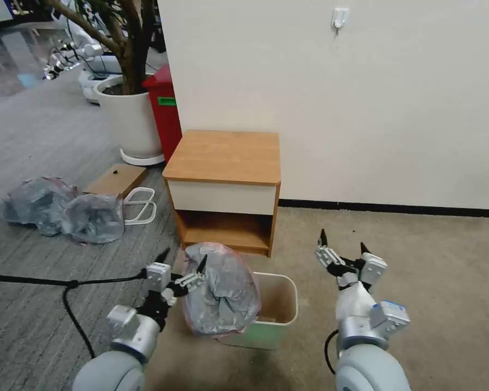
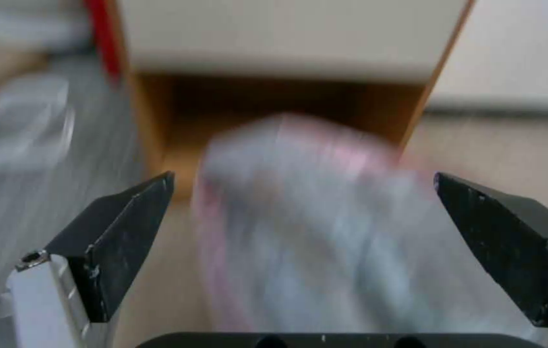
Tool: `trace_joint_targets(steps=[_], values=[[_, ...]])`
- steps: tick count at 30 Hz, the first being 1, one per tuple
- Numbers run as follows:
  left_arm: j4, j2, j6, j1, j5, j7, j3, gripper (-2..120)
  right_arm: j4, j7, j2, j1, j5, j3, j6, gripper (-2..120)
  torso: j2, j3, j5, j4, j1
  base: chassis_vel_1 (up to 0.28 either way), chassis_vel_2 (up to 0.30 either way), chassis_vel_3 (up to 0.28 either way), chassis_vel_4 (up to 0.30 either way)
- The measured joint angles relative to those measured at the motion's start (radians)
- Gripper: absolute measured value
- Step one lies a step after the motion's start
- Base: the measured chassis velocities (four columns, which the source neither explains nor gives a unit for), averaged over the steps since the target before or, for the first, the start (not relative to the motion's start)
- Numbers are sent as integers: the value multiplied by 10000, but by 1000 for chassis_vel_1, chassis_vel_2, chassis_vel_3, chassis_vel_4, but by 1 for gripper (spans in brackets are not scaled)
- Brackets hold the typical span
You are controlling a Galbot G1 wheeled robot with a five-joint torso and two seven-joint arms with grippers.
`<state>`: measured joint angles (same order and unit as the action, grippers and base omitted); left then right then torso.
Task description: Pick up the garbage bag from the table and place it over the trash can.
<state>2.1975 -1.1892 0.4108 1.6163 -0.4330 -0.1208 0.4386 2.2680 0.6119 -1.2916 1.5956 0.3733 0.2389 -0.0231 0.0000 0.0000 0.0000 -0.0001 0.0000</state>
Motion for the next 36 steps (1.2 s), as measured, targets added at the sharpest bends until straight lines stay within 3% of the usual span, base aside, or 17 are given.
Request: trace_joint_targets(steps=[2, 3, 6, 16, 24, 30, 36], values=[[-64, -2, 1109, -156, -307, -351, -12, 100, 69, -33, -55, 198, -54, 132, -102, 100, 0, 0, 0, 0, 0, 0, 0, 0, 0], [-64, -2, 1109, -156, -307, -351, -12, 100, 69, -33, -55, 198, -54, 132, -102, 100, 0, 0, 0, 0, 0, 0, 0, 0, 0], [-72, 12, 2101, -371, -901, -369, 26, 100, 112, -65, -93, 371, -105, 303, -227, 100, 0, 0, 1, 1, 0, 0, 0, 0, 0], [-292, 282, 3229, -1318, -1905, -86, 20, 100, 66, -73, -194, 544, -294, 402, -489, 100, 0, 0, 0, 1, 0, 0, 0, 0, 0], [-634, 1061, 3357, -1975, -2205, 542, 31, 100, 71, -50, -246, 657, -352, 702, -607, 100, 0, 0, -2, 0, 0, 0, 0, 0, 0], [-806, 1640, 3326, -1758, -2450, 915, 14, 100, 71, -36, -312, 697, -360, 851, -648, 100, 0, 0, -1, 2, 0, 0, 0, 0, 0], [-1142, 1974, 3298, -1687, -2650, 1026, -22, 91, -35, -29, -418, 644, -415, 909, -697, 100, -1, 0, -1, 2, 1, 0, 0, 0, 0]])
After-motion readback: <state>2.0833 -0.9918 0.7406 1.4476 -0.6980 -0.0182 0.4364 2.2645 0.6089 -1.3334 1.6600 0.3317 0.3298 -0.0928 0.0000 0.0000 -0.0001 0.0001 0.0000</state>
